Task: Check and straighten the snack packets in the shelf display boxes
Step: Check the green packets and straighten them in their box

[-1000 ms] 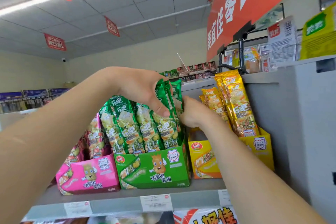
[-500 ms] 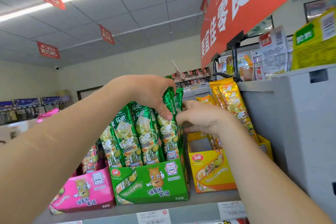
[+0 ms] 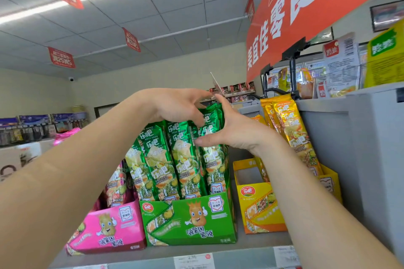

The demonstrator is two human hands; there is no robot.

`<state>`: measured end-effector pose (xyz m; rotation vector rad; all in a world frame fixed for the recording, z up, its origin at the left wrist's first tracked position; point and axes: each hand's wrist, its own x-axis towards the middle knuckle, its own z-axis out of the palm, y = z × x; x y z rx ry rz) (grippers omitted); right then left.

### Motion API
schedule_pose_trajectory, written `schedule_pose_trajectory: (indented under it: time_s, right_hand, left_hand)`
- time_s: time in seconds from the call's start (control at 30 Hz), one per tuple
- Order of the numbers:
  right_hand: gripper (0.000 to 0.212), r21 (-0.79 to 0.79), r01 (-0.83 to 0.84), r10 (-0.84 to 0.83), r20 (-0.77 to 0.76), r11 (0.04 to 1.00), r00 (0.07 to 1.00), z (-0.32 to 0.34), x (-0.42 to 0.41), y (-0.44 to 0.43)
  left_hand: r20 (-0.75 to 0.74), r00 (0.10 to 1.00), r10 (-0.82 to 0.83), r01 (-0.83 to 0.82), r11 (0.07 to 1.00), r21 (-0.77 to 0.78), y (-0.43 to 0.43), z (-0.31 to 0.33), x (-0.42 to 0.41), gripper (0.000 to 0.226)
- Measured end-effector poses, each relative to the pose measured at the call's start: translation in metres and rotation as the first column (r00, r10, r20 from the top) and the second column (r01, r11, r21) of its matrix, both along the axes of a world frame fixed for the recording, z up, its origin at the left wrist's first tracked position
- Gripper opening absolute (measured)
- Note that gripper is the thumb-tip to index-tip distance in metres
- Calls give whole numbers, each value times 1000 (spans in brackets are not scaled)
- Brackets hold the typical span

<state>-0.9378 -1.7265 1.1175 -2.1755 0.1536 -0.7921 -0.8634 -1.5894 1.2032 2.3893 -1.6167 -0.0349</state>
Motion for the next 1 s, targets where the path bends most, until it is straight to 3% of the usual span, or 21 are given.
schedule_pose_trajectory:
  time_s: [0.1,0.17,0.27,0.4,0.5,0.6,0.67,0.8,0.87,0.9,1.0]
  right_hand:
    - [101,-64,-5,10,82,998,997,3,-2,-2]
    - [89,-82,-14,20,71,997,997,4,-6,-6]
    - [90,-66,-33,35,23,997,999,7,-12,-13]
    - [82,-24,-66,66,21,998,998,8,-19,-20]
    - [93,-151,34,-43,-53,988,998,16,-23,-18]
    - [100,-241,60,-85,-92,969,992,23,-27,-11]
    - [91,-252,29,-53,-89,967,995,26,-27,-7]
    - [69,-249,129,-136,-12,960,991,31,-26,3]
    - [49,-284,120,-139,-46,951,989,32,-26,5]
    - [53,-314,119,-153,-88,942,984,32,-26,3]
    - [92,-342,207,-267,-138,916,954,30,-28,-1]
  left_hand:
    - [-23,1000,7,-7,1000,-7,2,2,-4,65]
    - [56,997,46,-45,999,-25,0,2,-8,55]
    - [242,964,111,-109,994,-19,-4,2,-6,46]
    - [267,961,78,-80,997,-3,-7,-3,-7,34]
    - [263,964,41,-40,999,-9,-11,-6,-6,17]
    - [276,960,34,-39,999,10,-9,-5,-5,19]
    - [296,954,40,-53,998,38,-8,-4,-4,5]
    - [358,932,51,-96,990,108,-7,-4,-4,16]
    - [379,924,44,-101,986,131,-7,-3,-5,20]
    - [371,927,53,-104,987,120,-6,-2,-6,23]
    - [243,969,49,-56,998,23,-6,4,-6,25]
